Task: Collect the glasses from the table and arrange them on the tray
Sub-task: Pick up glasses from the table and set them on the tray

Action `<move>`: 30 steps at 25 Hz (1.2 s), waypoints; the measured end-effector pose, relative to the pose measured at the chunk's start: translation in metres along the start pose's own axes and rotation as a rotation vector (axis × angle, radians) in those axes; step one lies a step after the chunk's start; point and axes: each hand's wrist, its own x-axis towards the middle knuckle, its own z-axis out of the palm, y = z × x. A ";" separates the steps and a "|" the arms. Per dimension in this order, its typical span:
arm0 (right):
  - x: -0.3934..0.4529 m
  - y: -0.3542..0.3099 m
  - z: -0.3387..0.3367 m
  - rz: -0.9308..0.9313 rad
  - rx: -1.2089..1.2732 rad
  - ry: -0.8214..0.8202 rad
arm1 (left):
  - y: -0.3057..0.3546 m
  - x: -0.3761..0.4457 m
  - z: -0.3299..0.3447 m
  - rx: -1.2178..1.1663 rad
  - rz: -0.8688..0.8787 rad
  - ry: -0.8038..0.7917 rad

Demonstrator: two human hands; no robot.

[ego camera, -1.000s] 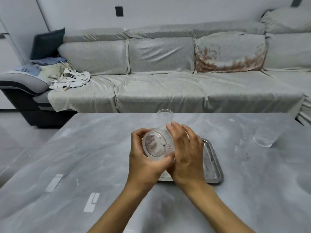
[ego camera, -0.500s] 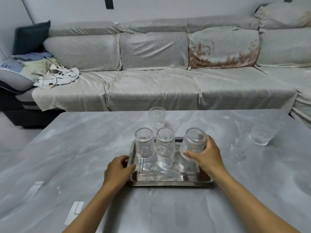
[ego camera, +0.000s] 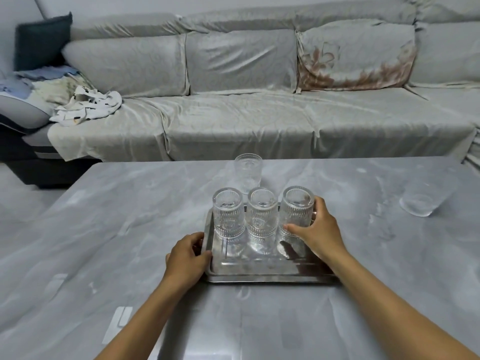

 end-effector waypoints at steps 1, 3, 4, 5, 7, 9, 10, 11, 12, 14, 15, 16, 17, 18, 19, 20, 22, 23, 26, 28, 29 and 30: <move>-0.002 -0.001 0.000 0.003 -0.006 -0.004 | 0.003 -0.001 0.000 0.020 0.007 -0.020; -0.012 -0.005 -0.007 0.041 0.027 -0.039 | 0.010 -0.006 0.003 0.084 0.000 0.022; -0.020 -0.007 -0.015 0.076 0.067 -0.037 | 0.016 -0.011 0.004 0.135 0.009 0.100; -0.029 -0.007 -0.026 0.104 0.096 -0.014 | 0.022 -0.017 0.008 0.174 0.070 0.188; -0.051 0.000 -0.058 0.095 0.074 0.058 | 0.044 -0.032 0.025 0.176 0.310 0.250; -0.072 0.009 -0.087 0.028 -0.048 0.081 | 0.072 -0.047 0.046 0.150 0.468 0.184; -0.082 0.016 -0.107 0.008 -0.134 0.112 | 0.091 -0.056 0.060 0.127 0.493 0.130; -0.089 0.021 -0.128 0.012 -0.216 0.163 | 0.109 -0.065 0.072 0.105 0.494 0.075; -0.094 0.028 -0.149 0.038 -0.299 0.230 | 0.125 -0.073 0.084 0.090 0.492 0.022; -0.101 0.048 -0.193 0.158 -0.485 0.318 | 0.148 -0.087 0.106 0.076 0.505 -0.059; -0.103 0.058 -0.212 0.234 -0.564 0.321 | 0.154 -0.093 0.114 0.070 0.516 -0.084; -0.103 0.068 -0.227 0.308 -0.623 0.298 | 0.158 -0.097 0.121 0.061 0.526 -0.101; -0.102 0.077 -0.238 0.366 -0.658 0.265 | 0.160 -0.100 0.124 0.057 0.532 -0.115; -0.102 0.082 -0.246 0.392 -0.686 0.240 | 0.161 -0.103 0.127 0.060 0.541 -0.123; -0.101 0.086 -0.251 0.381 -0.729 0.238 | 0.161 -0.105 0.128 0.066 0.549 -0.128; -0.098 0.089 -0.254 0.353 -0.774 0.268 | 0.158 -0.106 0.130 0.074 0.556 -0.128; -0.090 0.091 -0.259 0.348 -0.742 0.340 | 0.155 -0.105 0.129 0.079 0.555 -0.118; -0.086 0.090 -0.261 0.384 -0.622 0.355 | 0.152 -0.103 0.126 0.078 0.547 -0.113; -0.083 0.095 -0.263 0.484 -0.200 0.443 | 0.145 -0.099 0.112 0.069 0.508 -0.091; -0.088 0.091 -0.253 0.460 -0.184 0.467 | 0.131 -0.095 0.094 0.042 0.475 -0.025; -0.086 0.081 -0.244 0.400 -0.193 0.457 | 0.118 -0.092 0.079 0.031 0.456 0.036; -0.085 0.068 -0.234 0.337 -0.184 0.438 | 0.105 -0.087 0.064 0.025 0.430 0.098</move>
